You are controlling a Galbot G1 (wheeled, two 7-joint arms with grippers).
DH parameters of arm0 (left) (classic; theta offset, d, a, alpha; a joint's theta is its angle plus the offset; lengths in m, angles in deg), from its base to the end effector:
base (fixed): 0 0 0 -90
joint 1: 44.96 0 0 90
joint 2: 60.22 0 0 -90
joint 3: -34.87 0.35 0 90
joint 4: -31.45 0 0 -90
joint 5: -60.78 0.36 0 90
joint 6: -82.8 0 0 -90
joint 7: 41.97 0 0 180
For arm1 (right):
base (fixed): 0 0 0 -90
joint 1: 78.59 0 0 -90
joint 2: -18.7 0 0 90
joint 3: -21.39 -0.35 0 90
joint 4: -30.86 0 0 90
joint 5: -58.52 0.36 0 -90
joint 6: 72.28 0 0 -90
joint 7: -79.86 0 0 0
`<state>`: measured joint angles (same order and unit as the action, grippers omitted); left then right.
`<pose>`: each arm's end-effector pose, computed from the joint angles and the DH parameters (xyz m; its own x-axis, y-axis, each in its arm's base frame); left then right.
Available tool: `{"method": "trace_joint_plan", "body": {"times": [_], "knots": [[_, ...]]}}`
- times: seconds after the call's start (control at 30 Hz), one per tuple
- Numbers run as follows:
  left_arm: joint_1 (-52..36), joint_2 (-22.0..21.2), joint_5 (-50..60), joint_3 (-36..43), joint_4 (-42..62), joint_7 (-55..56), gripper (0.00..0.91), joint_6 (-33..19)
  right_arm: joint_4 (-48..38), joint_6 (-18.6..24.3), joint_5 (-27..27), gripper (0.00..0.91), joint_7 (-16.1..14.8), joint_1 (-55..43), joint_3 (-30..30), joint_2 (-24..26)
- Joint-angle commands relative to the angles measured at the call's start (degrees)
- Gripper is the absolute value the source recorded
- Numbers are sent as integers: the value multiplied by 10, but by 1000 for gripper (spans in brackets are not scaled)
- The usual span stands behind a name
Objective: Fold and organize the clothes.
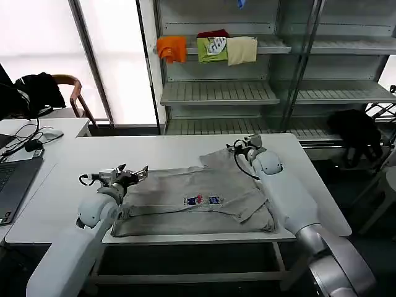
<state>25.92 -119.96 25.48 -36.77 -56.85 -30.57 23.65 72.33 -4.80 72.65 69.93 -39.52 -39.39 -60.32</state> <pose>0.4434 0.0839 -0.2365 -0.9205 0.0538 0.3871 0.0819 0.9950 0.0565 0.6207 -0.0038 -0.2359 -0.8607 -0.2240 0.4571 -0.3361 0.9245 -0.1797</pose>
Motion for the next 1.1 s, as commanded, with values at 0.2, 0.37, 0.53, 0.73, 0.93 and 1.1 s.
{"method": "trace_joint_plan", "body": {"times": [0.2,0.37,0.53,0.73,0.93,1.1], "knots": [[-69,-11,7,16,109,-24,907,24,-60,-18,-28,907,-31,-20,8,-23],[-59,-10,7,9,120,-31,907,24,-49,-21,-24,907,-34,-8,6,-19],[-48,-9,8,-2,128,-36,907,24,-41,-24,-23,907,-36,-3,7,-15],[-41,-9,5,-12,136,-46,766,24,-27,-29,-21,856,-35,4,8,-12],[-29,-6,-3,-20,132,-63,71,23,-7,-36,-21,393,-43,21,9,-1],[-26,-4,-2,-20,126,-70,20,23,6,-36,-20,0,-47,34,1,7]]}}
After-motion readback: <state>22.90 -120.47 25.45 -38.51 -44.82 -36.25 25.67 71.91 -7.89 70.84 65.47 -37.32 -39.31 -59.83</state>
